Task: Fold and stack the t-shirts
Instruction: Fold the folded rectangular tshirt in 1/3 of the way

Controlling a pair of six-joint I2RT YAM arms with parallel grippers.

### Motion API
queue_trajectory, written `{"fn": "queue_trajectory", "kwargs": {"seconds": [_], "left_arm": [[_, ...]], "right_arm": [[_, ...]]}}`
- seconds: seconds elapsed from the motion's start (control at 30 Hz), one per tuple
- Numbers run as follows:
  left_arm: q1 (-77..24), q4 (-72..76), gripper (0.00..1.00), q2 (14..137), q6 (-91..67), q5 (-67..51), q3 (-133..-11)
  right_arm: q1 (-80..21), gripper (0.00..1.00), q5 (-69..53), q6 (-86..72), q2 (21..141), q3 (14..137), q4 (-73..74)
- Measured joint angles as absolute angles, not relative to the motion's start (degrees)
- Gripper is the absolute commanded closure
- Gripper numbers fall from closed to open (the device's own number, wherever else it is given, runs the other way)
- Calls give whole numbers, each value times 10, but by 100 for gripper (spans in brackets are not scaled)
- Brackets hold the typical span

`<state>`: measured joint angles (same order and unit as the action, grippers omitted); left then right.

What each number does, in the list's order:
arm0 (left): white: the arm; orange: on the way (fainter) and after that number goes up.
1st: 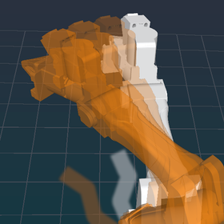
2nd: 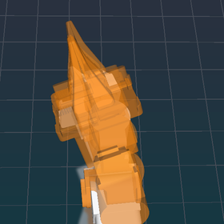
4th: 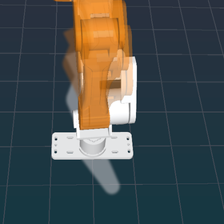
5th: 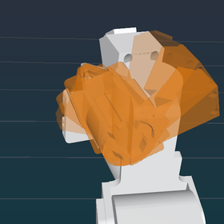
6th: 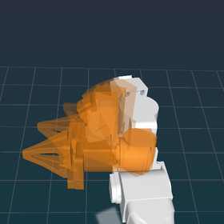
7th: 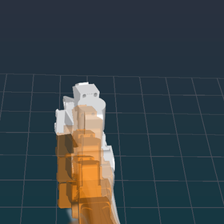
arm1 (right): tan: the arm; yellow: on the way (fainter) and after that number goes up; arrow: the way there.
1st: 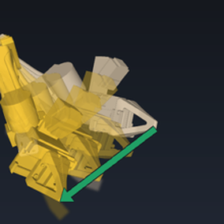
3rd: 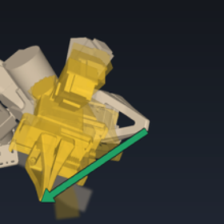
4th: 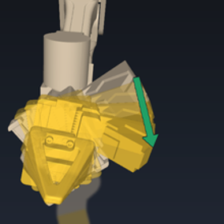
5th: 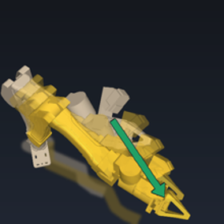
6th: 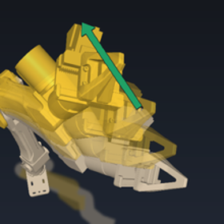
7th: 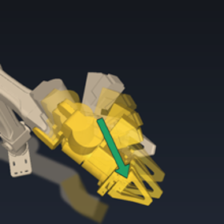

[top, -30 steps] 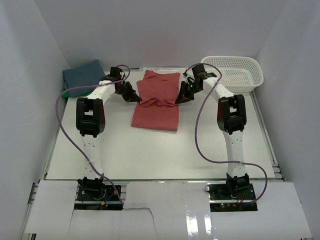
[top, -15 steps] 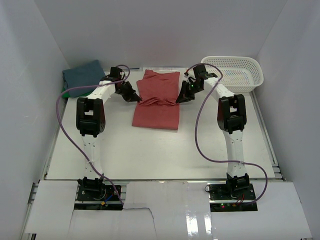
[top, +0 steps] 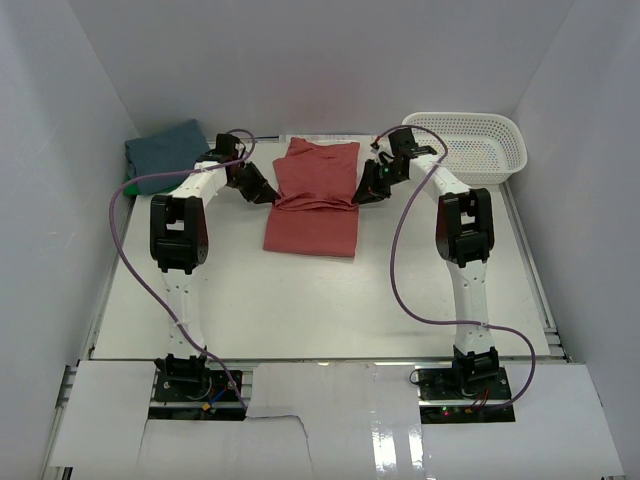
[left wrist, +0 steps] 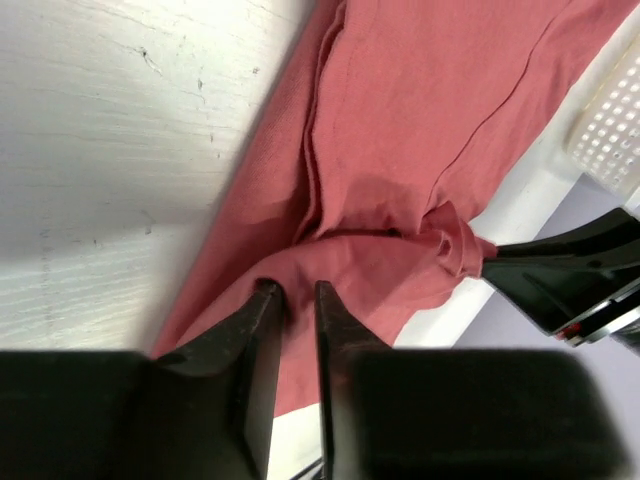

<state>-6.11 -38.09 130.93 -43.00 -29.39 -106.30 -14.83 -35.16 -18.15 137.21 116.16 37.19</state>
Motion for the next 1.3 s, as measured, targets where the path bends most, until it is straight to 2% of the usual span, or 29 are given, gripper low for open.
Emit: {"fn": "queue_trajectory", "kwargs": {"seconds": [0.13, 0.17, 0.47, 0.87, 1.0, 1.17, 1.23, 1.27, 1.3], "left_arm": [[-61, -373, 42, 1309, -432, -294, -1063], [-60, -372, 41, 1309, -433, -293, -1063], [-60, -355, 40, 1284, -440, -271, -1045], [-38, -323, 41, 1194, -450, -271, -1057], [-32, -292, 43, 1137, -447, -294, -972], [-35, -224, 52, 1051, -427, -361, -802], [-36, -187, 68, 1038, -422, -386, -734], [-36, -171, 88, 1036, -422, -394, -707], [-38, -154, 95, 1036, -422, -402, -678]], "right_arm": [[-147, 55, -352, -187, 1372, 1162, 363], [-147, 53, -351, -189, 1372, 1162, 360], [-146, 48, -348, -193, 1359, 1139, 319], [-146, 48, -371, -232, 1208, 989, 174], [-152, 48, -398, -243, 1173, 919, 130], [-176, 50, -423, -267, 1167, 851, 74], [-193, 56, -426, -275, 1168, 835, 65], [-203, 58, -427, -280, 1171, 834, 61], [-212, 70, -426, -283, 1173, 834, 55]]}}
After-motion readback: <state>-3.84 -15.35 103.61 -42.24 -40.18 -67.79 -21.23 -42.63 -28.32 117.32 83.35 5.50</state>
